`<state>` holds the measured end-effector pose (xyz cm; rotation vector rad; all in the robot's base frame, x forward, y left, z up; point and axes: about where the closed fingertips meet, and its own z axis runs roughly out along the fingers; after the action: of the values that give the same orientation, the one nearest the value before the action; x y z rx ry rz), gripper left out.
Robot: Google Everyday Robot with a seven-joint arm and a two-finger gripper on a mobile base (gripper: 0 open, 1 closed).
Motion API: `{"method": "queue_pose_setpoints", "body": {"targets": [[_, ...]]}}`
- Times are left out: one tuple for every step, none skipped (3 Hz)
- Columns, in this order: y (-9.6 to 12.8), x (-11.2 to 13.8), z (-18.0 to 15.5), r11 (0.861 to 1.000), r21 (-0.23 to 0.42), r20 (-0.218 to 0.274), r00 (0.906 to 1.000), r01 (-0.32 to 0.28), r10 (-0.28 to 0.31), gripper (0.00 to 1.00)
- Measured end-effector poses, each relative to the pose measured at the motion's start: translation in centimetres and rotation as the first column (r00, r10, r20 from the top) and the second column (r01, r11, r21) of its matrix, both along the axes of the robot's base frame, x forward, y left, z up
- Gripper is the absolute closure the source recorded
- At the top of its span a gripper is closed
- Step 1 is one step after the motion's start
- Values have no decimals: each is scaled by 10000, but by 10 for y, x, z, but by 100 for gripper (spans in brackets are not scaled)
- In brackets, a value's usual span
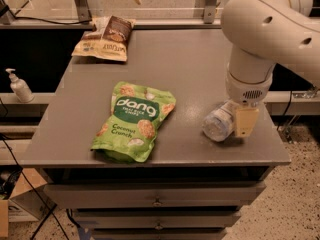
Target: Move blue plastic bottle near brown chip bag
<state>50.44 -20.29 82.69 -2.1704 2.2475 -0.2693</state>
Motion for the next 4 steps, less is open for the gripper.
{"method": "queue_pose_setpoints", "body": {"targets": [[6, 4, 5, 9995, 250, 141, 9998, -166, 163, 64], [9, 16, 32, 9956, 934, 872, 9962, -89, 8, 87], [15, 36, 61, 9798, 1999, 1774, 9836, -23, -339, 100], [33, 65, 89, 9517, 3064, 2688, 9610, -216, -647, 100]]}}
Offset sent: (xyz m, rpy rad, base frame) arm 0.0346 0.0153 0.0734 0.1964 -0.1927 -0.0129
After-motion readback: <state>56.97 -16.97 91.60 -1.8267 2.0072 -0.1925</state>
